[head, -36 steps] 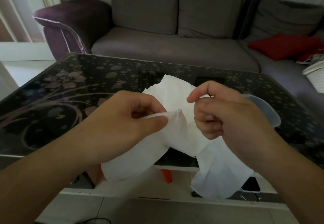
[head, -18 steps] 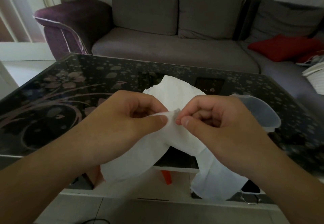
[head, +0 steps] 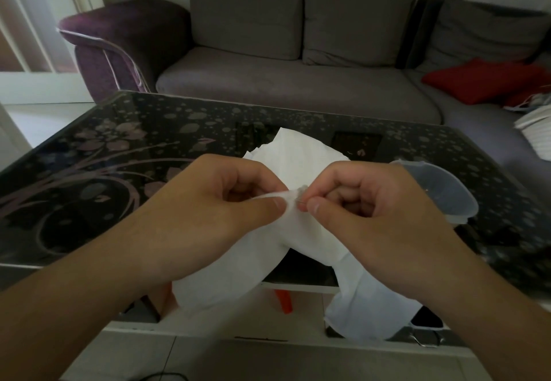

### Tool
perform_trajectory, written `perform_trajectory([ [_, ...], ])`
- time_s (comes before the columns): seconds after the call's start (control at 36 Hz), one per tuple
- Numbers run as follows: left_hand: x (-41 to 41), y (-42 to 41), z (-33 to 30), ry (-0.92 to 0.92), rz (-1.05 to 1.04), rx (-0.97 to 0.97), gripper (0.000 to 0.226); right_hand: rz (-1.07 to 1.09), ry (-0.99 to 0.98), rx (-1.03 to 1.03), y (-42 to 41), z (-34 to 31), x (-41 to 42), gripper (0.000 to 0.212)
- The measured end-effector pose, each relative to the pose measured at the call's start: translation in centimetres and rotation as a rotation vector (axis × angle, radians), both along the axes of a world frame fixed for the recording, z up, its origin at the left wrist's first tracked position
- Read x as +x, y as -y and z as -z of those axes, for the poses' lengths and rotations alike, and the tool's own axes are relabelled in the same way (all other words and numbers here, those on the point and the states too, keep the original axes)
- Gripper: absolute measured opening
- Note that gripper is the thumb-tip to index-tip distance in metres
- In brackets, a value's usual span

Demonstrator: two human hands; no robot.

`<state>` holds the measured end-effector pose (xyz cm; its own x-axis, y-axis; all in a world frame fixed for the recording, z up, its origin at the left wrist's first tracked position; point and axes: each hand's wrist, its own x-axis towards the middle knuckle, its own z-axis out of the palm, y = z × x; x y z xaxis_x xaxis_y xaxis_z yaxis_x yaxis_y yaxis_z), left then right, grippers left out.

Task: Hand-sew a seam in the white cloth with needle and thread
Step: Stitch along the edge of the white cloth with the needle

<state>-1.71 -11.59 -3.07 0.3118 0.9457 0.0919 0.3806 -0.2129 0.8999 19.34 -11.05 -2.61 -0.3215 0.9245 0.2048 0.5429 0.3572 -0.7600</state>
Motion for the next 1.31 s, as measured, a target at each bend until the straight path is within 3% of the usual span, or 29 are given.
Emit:
perform_trajectory([
  [0.14,0.1,0.0,-0.1,-0.001,0.013,0.011,0.014,0.005,-0.001,-0.004,0.0,-0.3,0.1,0.014],
  [0.31,0.1,0.2,-0.1,-0.038,0.009,0.033,0.013,-0.044,-0.012,-0.05,0.3,-0.8,0.2,0.037],
  [0.58,0.2,0.2,0.0,-0.056,0.005,0.061,0.013,-0.011,0.024,-0.044,0.1,-0.6,0.0,0.016],
  [1.0,0.8,0.4,0.6,-0.192,-0.095,0.171,0.009,0.057,0.055,-0.027,-0.1,-0.1,-0.1,0.017],
  [1.31,0.9,0.6,0.6,-0.215,-0.107,0.209,0.009,0.05,0.087,0.159,0.0,0.7,-0.2,0.021],
])
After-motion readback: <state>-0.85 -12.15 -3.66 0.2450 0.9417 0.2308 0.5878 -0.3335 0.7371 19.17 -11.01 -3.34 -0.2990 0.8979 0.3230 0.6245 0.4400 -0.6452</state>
